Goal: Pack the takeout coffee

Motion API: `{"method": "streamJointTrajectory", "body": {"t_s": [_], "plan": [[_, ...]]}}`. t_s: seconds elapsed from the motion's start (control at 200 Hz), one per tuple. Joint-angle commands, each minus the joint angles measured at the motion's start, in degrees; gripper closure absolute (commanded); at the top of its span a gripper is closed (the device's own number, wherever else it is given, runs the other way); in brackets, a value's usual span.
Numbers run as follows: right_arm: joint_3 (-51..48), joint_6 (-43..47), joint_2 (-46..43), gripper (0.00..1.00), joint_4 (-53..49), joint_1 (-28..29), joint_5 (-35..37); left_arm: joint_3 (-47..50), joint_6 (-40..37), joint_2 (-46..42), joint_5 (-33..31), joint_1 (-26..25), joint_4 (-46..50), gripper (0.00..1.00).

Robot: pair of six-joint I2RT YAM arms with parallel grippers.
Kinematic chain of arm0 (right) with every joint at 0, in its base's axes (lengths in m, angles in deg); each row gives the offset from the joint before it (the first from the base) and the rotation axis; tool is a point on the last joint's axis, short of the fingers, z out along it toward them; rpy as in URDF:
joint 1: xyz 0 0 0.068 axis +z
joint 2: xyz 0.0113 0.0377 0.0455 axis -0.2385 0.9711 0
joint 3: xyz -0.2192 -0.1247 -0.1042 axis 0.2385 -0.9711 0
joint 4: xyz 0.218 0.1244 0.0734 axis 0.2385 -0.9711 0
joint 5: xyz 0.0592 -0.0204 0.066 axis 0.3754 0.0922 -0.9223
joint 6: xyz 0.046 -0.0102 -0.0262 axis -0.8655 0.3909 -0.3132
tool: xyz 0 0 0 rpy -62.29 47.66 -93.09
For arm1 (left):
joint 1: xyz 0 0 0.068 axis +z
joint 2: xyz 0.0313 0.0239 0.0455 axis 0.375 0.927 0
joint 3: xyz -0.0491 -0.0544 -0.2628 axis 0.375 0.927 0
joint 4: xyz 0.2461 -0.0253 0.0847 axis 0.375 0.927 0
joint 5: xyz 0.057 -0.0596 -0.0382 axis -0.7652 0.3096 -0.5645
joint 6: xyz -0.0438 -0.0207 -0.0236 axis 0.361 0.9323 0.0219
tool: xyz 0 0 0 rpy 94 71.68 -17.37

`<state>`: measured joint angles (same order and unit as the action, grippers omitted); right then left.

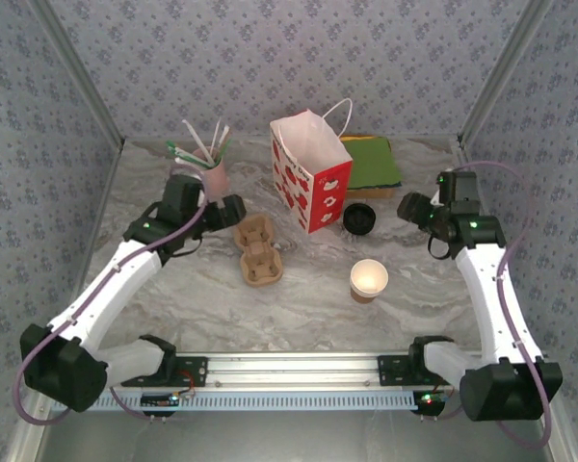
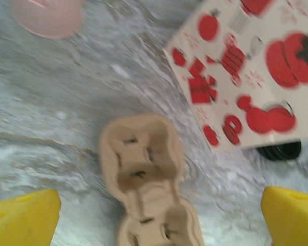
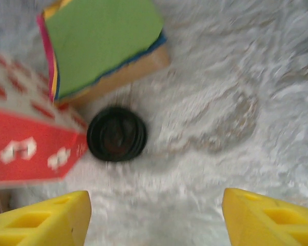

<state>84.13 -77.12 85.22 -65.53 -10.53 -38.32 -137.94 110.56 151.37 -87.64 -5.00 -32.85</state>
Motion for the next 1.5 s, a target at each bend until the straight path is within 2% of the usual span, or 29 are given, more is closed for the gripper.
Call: {"method": "streamJointTrajectory", "body": {"t_s": [0.0, 0.08, 0.165, 0.295, 0.425, 0.49, 0.675, 1.184, 1.494], "plan": [[2.45, 0.27, 0.73, 0.41, -13.36, 5.22, -1.61, -3.61, 2.13, 0.9, -5.61, -6.67, 2.99, 0.0], [2.9, -0.45, 1.45, 0.48, -18.03, 8.76, -1.8, -4.95, 0.7, 2.18, -5.81, -10.59, 3.77, 0.0], [2.11, -1.82, 1.7, 0.58, -21.2, 12.1, -2.62, -5.18, 0.08, 3.12, -2.43, -12.38, 2.97, 0.0], [-0.12, -4.19, 1.39, 0.64, -23.39, 16.12, -2.47, -4.96, -0.54, 3.95, 0.47, -14.14, 0.85, 0.0], [-2.75, -5.65, 1.47, 0.66, -24.27, 17.77, -2.63, -6.65, -2.59, 5.34, 1.53, -15.97, 1.49, 0.0], [-3.96, -6.34, 1.82, 0.71, -24.23, 17.69, -2.66, -7.5, -3.63, 6.0, 1.63, -17.01, 2.01, 0.0], [-5.21, -6.38, 3.55, 0.71, -22.86, 17.7, -3.54, -8.04, -5.18, 6.64, 1.64, -19.05, 1.96, 0.0], [-6.27, -4.18, 6.58, 0.72, -21.97, 15.24, -3.8, -8.59, -5.64, 7.35, 0.82, -19.38, 1.73, 0.0], [-7.14, -3.7, 6.76, 0.79, -20.75, 14.32, -4.42, -8.94, -5.75, 7.53, 0.92, -19.6, 2.01, 0.0]]}}
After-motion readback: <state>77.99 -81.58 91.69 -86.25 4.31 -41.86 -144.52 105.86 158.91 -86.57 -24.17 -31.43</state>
